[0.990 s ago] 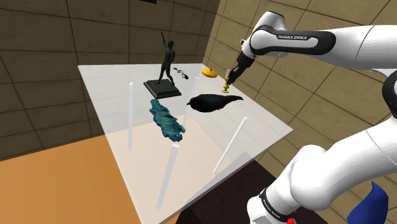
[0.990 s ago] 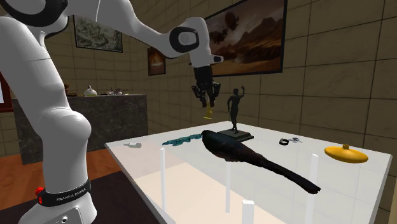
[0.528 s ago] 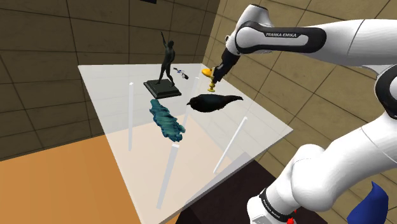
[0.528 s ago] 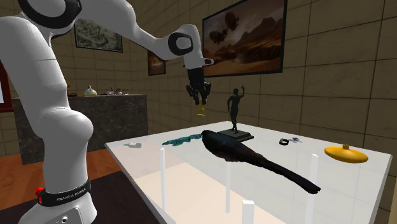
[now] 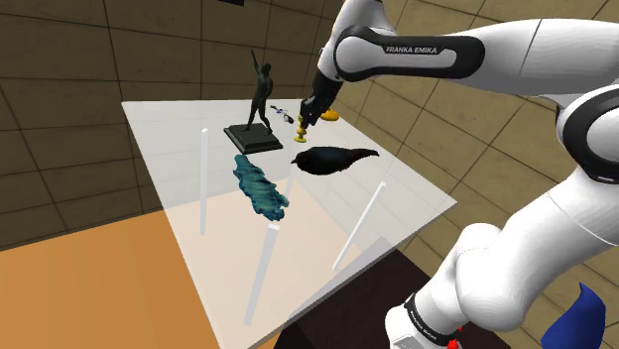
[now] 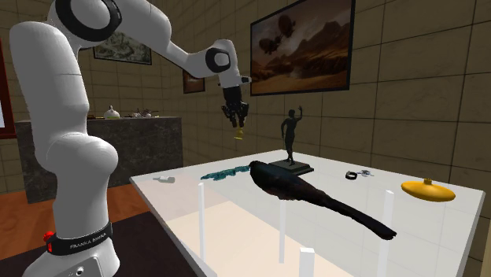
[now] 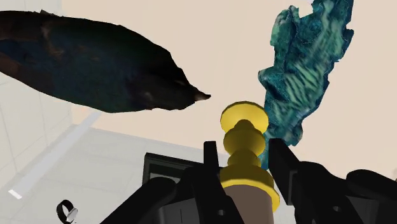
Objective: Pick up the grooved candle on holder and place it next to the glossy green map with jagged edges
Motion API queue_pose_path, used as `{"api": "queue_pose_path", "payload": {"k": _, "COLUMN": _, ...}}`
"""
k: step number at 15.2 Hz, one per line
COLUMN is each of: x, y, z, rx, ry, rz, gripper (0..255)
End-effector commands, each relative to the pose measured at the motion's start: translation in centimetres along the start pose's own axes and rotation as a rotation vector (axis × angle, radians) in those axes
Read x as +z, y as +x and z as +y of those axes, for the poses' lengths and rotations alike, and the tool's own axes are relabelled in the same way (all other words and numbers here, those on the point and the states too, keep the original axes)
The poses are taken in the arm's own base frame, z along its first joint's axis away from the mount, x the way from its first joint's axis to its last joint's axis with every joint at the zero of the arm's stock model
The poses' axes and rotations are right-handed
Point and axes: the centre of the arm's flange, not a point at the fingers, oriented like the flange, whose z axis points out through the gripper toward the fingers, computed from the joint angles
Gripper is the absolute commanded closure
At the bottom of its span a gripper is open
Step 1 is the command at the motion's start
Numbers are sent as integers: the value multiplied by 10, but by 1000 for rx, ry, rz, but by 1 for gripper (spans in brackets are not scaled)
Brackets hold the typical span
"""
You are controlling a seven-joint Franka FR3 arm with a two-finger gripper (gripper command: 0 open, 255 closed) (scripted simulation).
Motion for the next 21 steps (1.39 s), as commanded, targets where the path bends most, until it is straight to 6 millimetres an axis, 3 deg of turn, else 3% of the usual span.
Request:
{"api": "queue_pose_path", "payload": {"k": 1, "x": 0, "y": 12, "z": -23, "rx": 2, "ry": 0, "rz": 0, "gripper": 255}}
{"api": "queue_pose_path", "payload": {"k": 19, "x": 9, "y": 127, "z": -231, "rx": 2, "ry": 0, "rz": 0, "gripper": 255}}
{"api": "queue_pose_path", "payload": {"k": 20, "x": 9, "y": 138, "z": -252, "rx": 2, "ry": 0, "rz": 0, "gripper": 255}}
{"api": "queue_pose_path", "payload": {"k": 21, "x": 15, "y": 137, "z": -252, "rx": 2, "ry": 0, "rz": 0, "gripper": 255}}
